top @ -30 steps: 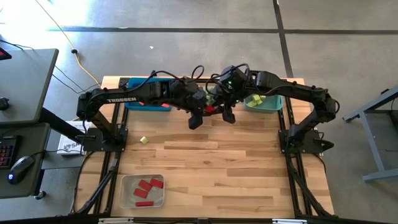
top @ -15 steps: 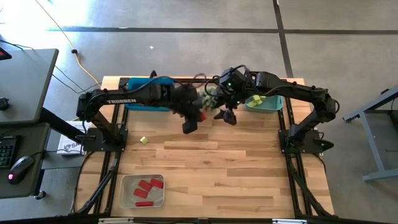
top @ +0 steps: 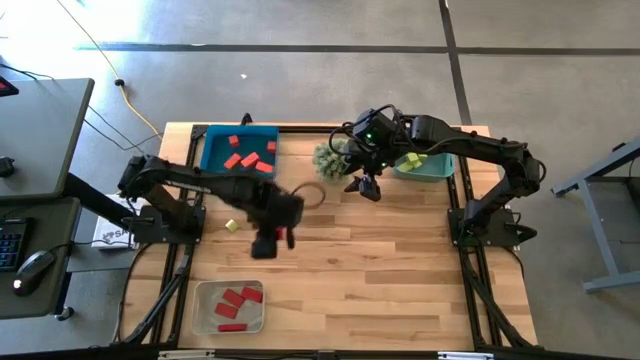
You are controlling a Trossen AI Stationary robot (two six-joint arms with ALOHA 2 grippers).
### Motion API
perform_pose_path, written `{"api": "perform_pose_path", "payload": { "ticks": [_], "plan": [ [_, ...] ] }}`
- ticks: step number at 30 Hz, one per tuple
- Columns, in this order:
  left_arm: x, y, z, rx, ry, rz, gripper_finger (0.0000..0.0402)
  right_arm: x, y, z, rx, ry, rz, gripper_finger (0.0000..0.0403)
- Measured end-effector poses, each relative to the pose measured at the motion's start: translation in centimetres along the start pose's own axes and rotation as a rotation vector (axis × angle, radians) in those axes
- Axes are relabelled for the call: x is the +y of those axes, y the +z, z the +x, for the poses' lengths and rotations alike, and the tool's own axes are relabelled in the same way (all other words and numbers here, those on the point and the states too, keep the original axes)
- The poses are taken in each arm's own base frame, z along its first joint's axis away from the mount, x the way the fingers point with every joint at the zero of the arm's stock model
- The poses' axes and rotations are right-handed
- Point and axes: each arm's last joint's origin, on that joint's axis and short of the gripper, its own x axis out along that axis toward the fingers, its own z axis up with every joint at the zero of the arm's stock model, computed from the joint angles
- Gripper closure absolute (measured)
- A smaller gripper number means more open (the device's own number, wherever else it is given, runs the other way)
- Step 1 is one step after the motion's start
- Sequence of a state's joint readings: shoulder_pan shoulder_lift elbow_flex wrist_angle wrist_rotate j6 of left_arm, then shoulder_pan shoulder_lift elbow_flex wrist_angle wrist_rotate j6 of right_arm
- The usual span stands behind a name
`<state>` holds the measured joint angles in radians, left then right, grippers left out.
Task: Sort & place blocks by color
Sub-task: Put the red block into the white bin
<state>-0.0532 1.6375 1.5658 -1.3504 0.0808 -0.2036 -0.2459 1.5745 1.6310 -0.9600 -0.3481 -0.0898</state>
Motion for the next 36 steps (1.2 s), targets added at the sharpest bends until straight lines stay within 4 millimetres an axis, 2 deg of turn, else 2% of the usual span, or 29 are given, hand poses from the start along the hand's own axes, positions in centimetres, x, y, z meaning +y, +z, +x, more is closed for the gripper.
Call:
{"api": "perform_pose_path", "payload": {
  "ticks": [12,20,28,36],
  "plan": [
    [-9.9,-5.0,0.5,0.179,-0.121,0.151,0.0293,-0.4,0.1,0.0,-0.010,-0.137,0.152,0.0155],
    [-14.7,-8.3,2.2,0.167,-0.125,0.167,0.0290,0.1,0.3,0.2,-0.033,-0.129,0.284,0.0155],
    [-16.6,-10.4,4.2,0.158,-0.121,0.129,0.0289,2.4,0.4,0.9,-0.017,-0.084,0.297,0.0155],
    [-16.6,-11.4,5.5,0.211,-0.084,0.033,0.0260,4.8,0.3,1.5,-0.016,-0.150,0.262,0.0155]
  ]
}}
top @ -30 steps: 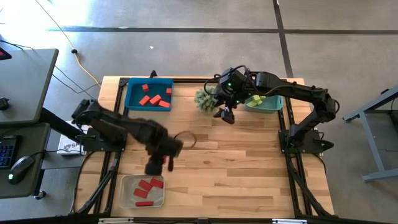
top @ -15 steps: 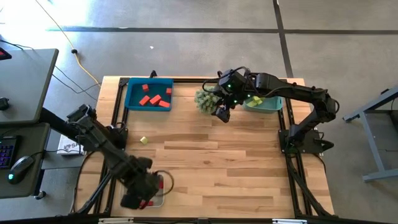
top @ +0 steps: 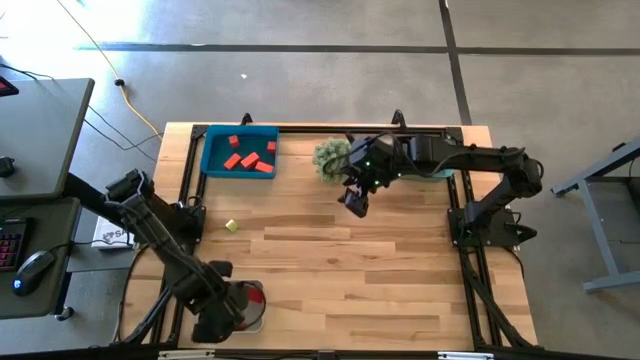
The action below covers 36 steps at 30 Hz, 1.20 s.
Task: Sort & place blocks by color
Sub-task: Put the red block into the white bin, then put the light green block into the green bin
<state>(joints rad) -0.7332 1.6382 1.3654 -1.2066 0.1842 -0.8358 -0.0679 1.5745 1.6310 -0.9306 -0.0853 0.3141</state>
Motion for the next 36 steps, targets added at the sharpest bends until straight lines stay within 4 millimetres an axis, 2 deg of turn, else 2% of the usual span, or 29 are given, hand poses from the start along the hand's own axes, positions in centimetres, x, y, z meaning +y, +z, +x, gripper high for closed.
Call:
{"api": "perform_pose_path", "payload": {
  "ticks": [10,16,28,36],
  "plan": [
    [0.1,0.0,0.2,-0.023,0.030,-0.044,0.0193,2.0,-0.9,0.1,0.014,-0.016,-0.050,0.0155],
    [0.9,0.2,0.1,-0.036,0.100,0.017,0.0184,2.5,-1.4,0.1,0.043,-0.032,-0.045,0.0155],
    [4.9,1.1,-0.9,0.036,0.384,0.156,0.0183,2.7,-1.6,0.1,0.056,-0.041,-0.058,0.0155],
    [9.0,2.7,-2.7,0.078,0.455,0.190,0.0183,2.5,-1.7,0.1,0.070,-0.047,-0.115,0.0155]
  ]
}}
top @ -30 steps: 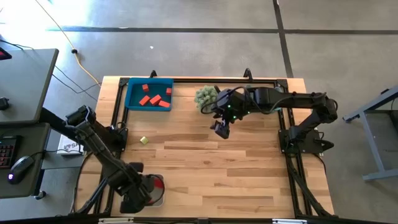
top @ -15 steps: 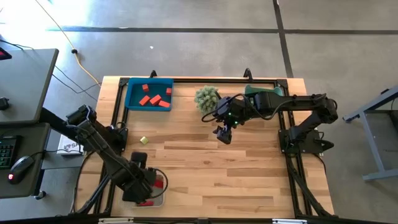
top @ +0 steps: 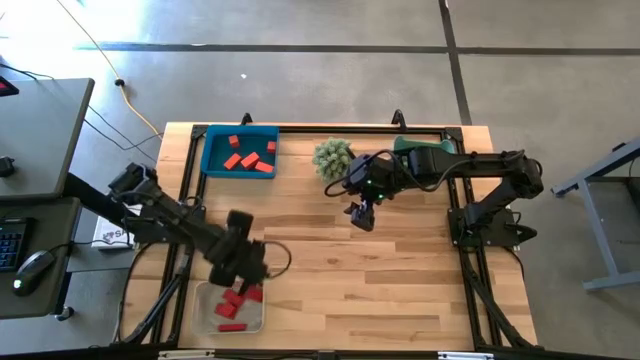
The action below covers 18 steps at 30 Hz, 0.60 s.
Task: Sort & place blocks by color
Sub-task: Put the light green block into the green bin
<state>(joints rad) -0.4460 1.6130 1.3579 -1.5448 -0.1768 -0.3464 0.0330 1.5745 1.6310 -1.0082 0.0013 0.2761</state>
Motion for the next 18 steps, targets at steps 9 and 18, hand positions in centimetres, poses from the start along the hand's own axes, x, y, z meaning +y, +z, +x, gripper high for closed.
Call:
{"api": "perform_pose_path", "payload": {
  "ticks": [9,18],
  "plan": [
    [6.7,-2.3,-1.9,-0.127,-0.012,-0.012,0.0183,-0.2,-0.2,0.0,0.015,-0.064,-0.074,0.0155],
    [10.6,-4.2,-2.2,-0.147,0.006,0.005,0.0183,-1.1,0.0,0.0,0.012,-0.090,-0.132,0.0155]
  ]
}}
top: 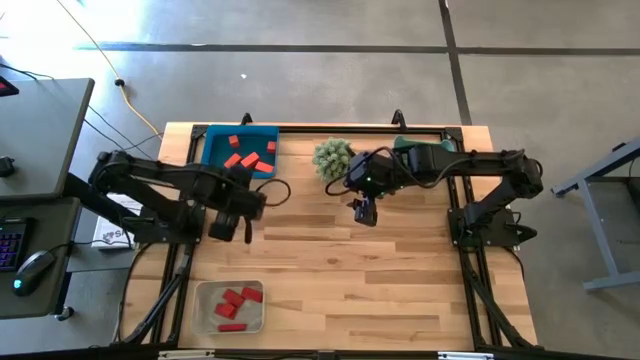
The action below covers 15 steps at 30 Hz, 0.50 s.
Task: Sort & place blocks by color
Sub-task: Put the light green block into the green bin
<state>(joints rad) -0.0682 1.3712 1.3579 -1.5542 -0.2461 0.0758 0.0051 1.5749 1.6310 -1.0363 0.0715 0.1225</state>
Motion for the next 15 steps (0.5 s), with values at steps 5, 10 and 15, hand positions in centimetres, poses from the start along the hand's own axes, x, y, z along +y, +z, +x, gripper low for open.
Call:
{"api": "perform_pose_path", "payload": {
  "ticks": [5,10,15],
  "plan": [
    [1.6,-0.4,0.4,0.036,0.028,0.025,0.0183,-1.1,0.1,0.1,0.004,-0.005,0.029,0.0155],
    [3.2,-0.8,0.9,0.063,0.017,0.013,0.0183,-2.1,0.1,0.1,0.009,-0.020,0.020,0.0155],
    [3.6,-1.5,3.1,0.143,-0.046,0.053,0.0183,-3.3,0.1,0.1,0.018,-0.041,0.008,0.0155]
  ]
}}
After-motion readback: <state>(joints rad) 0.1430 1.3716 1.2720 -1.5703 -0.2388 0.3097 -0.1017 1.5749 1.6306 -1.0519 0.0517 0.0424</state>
